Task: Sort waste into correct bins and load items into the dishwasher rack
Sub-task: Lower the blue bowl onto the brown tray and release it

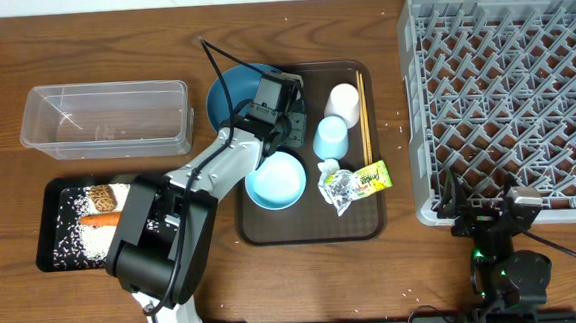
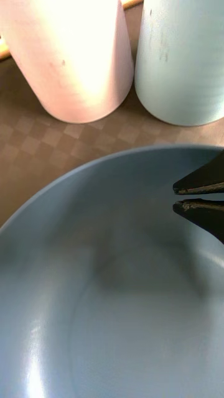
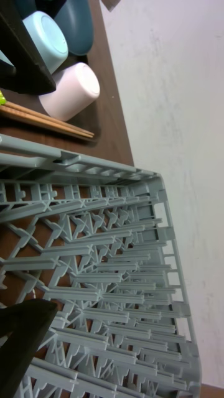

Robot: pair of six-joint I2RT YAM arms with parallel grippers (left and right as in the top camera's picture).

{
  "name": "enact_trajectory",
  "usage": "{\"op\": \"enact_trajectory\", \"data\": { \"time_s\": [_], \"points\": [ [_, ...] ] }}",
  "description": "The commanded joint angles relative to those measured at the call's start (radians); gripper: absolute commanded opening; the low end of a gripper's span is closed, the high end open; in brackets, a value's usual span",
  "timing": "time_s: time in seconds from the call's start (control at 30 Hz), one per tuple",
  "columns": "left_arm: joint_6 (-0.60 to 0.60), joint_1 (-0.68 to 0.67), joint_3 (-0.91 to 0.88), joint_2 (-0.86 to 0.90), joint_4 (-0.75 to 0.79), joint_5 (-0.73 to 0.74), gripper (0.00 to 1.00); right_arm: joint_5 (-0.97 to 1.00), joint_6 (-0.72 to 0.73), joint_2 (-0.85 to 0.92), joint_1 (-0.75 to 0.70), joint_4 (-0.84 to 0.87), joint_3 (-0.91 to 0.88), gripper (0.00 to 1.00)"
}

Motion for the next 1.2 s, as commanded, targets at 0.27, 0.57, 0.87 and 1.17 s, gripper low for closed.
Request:
{"op": "enact_trajectory", "data": {
  "time_s": [0.27,0.57,0.87,1.17],
  "points": [
    [-0.016,0.002,0.015,0.016,0.019,0.129,0.06,-0.007,-0.003,0.0,-0.016,-0.004,-0.001,0.99],
    [-0.015,0.002,0.015,0.015,0.076,0.231,0.06,-0.007,-0.003,0.0,-0.016,-0.004,-0.001,0.99],
    [-0.018,0.002,0.016,0.007,0.095,0.3,0.07,-0.007,-0.003,0.0,-0.016,-0.004,-0.001,0.99],
    [-0.007,0.019,0.024,-0.098,0.066,-0.122,0.06,-0.007,-0.003,0.0,-0.016,-0.004,-0.001,0.99]
  ]
}}
